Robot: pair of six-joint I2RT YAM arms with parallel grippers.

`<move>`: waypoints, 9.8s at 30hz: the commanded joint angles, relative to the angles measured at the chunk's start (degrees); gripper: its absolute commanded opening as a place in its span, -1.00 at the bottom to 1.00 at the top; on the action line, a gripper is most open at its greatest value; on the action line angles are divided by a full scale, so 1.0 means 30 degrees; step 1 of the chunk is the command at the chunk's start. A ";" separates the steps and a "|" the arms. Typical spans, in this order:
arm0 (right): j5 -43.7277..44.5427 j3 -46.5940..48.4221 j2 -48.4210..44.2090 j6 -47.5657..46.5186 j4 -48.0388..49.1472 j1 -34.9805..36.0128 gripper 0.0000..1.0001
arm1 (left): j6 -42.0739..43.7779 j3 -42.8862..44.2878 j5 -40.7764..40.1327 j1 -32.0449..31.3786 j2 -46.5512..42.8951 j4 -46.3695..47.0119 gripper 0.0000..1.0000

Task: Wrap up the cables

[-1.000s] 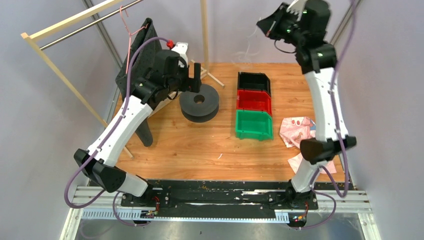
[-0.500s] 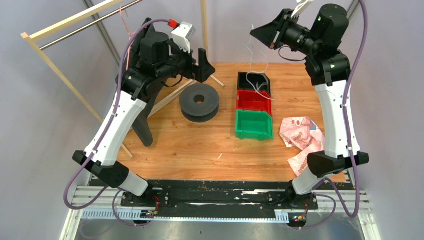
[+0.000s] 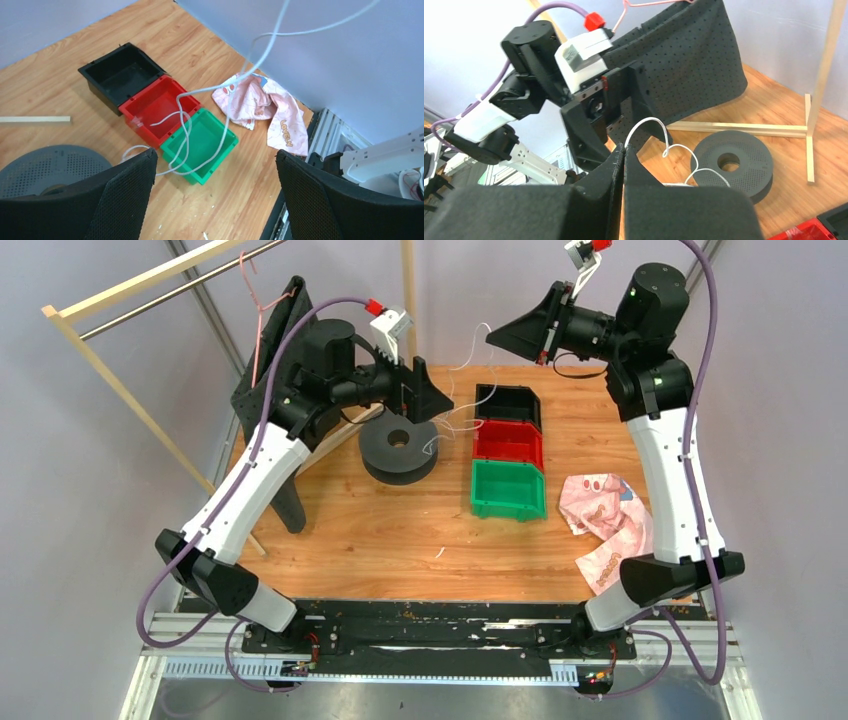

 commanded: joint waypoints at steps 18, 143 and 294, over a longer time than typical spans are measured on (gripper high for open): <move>-0.1925 -0.2097 -0.1481 0.2330 0.3644 -0.0027 -0.98 | -0.4899 -0.1226 0.1749 -0.0467 0.2291 0.6674 0.71; 0.9058 -0.9953 -0.5143 1.4125 0.2926 -0.2830 -0.98 | -0.4468 -0.7325 -0.4355 -0.2523 0.2616 0.8621 0.30; 0.2256 -1.7072 -0.8278 -0.2073 0.2114 -0.2111 -0.99 | -1.8194 -1.7969 -0.7248 0.4837 0.4728 1.9407 0.52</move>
